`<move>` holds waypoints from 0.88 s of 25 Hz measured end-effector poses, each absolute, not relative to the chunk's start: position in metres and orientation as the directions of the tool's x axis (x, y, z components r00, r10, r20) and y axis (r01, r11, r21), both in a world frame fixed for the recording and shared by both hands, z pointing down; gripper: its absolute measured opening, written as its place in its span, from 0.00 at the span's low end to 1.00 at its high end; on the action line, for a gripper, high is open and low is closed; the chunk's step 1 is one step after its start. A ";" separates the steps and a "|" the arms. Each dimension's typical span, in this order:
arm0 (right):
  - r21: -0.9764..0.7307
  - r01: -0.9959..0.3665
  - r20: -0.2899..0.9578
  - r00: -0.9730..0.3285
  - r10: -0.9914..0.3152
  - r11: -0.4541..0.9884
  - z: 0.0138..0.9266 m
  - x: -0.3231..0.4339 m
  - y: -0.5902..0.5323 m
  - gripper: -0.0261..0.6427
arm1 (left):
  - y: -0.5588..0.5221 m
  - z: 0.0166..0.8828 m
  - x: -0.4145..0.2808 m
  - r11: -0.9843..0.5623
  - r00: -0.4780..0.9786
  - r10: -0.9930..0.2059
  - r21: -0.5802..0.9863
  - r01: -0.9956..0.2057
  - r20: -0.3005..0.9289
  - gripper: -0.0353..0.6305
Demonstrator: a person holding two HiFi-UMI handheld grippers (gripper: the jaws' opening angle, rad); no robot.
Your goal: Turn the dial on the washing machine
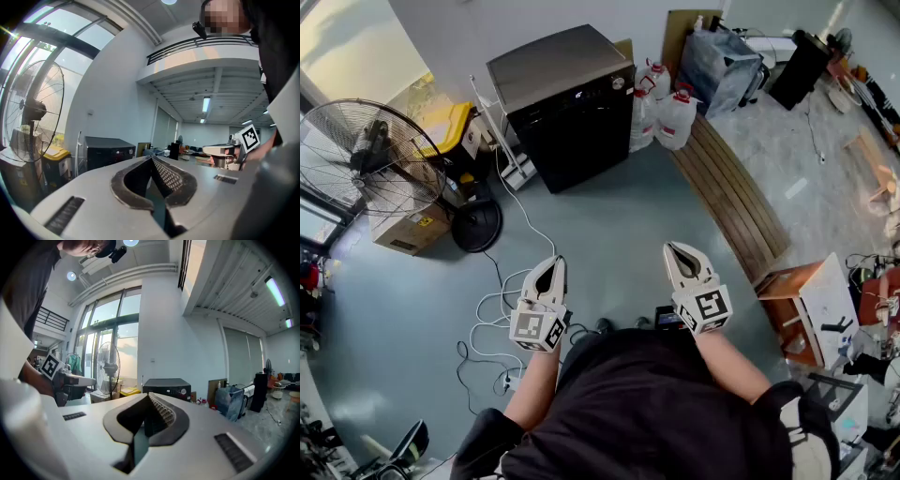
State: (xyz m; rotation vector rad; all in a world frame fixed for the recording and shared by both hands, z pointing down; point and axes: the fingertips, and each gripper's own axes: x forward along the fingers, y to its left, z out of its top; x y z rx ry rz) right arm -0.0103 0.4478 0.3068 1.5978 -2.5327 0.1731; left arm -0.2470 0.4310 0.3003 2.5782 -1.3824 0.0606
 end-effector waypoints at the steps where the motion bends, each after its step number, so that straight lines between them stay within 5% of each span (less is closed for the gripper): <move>1: -0.017 -0.900 0.151 -0.433 -0.889 0.435 0.302 -0.005 0.441 0.07 | 0.428 0.298 -0.238 -0.557 0.575 -0.808 0.152 -0.817 0.131 0.08; 13: -0.066 -0.891 0.046 -0.453 -0.890 0.450 0.298 0.041 0.454 0.07 | 0.444 0.305 -0.187 -0.610 0.629 -0.761 0.158 -0.777 0.159 0.08; 22: -0.027 -0.899 0.103 -0.437 -0.894 0.437 0.309 0.061 0.467 0.07 | 0.451 0.298 -0.170 -0.621 0.641 -0.755 0.162 -0.767 0.138 0.08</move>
